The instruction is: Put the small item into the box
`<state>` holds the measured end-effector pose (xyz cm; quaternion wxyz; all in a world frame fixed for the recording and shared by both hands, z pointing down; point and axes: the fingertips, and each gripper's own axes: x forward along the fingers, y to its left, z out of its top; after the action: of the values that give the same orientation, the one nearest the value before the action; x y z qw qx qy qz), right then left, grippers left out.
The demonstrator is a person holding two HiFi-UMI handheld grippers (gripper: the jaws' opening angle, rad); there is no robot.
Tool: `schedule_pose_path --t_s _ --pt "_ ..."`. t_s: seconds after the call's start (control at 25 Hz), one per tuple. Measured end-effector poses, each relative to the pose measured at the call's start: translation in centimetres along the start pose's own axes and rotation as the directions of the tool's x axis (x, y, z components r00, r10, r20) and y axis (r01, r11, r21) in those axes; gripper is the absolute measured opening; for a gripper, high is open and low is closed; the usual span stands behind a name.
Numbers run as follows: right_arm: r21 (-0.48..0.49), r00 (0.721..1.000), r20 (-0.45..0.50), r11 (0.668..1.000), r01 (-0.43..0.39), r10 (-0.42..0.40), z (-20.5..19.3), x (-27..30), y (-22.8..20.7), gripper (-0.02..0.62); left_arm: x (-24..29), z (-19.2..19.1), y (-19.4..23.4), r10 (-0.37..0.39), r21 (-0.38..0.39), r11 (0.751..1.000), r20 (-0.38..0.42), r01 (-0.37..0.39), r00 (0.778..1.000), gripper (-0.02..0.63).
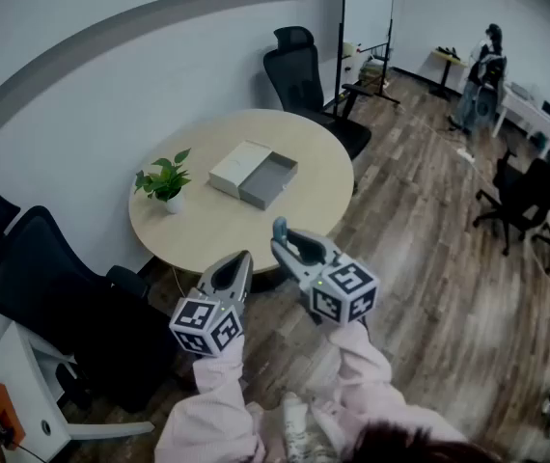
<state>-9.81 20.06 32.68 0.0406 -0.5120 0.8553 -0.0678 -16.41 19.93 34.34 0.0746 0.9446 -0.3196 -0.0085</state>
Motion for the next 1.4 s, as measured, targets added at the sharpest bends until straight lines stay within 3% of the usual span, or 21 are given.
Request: schedule_pose_path --t_s 0.48,1.0,1.4 --pt "0.01 0.999 -0.025 1.0 0.022 -0.022 -0.4 -0.6 -1.2 0.135 0.7 -0.5 -0.8 -0.018 -0.026 1.0 0.012 0.018 1.0 0.011" --pt "0.008 0.999 -0.027 1.0 0.025 -0.025 0.3 -4.4 -4.7 0.135 4.4 -0.5 -4.9 -0.051 -0.02 0.998 0.019 0.052 0.999 0.011" --pt "0.009 0.999 -0.034 1.0 0.028 -0.027 0.4 -6.7 -7.5 0.135 5.9 -1.5 -7.1 -0.034 -0.038 0.999 0.027 0.035 0.999 0.011"
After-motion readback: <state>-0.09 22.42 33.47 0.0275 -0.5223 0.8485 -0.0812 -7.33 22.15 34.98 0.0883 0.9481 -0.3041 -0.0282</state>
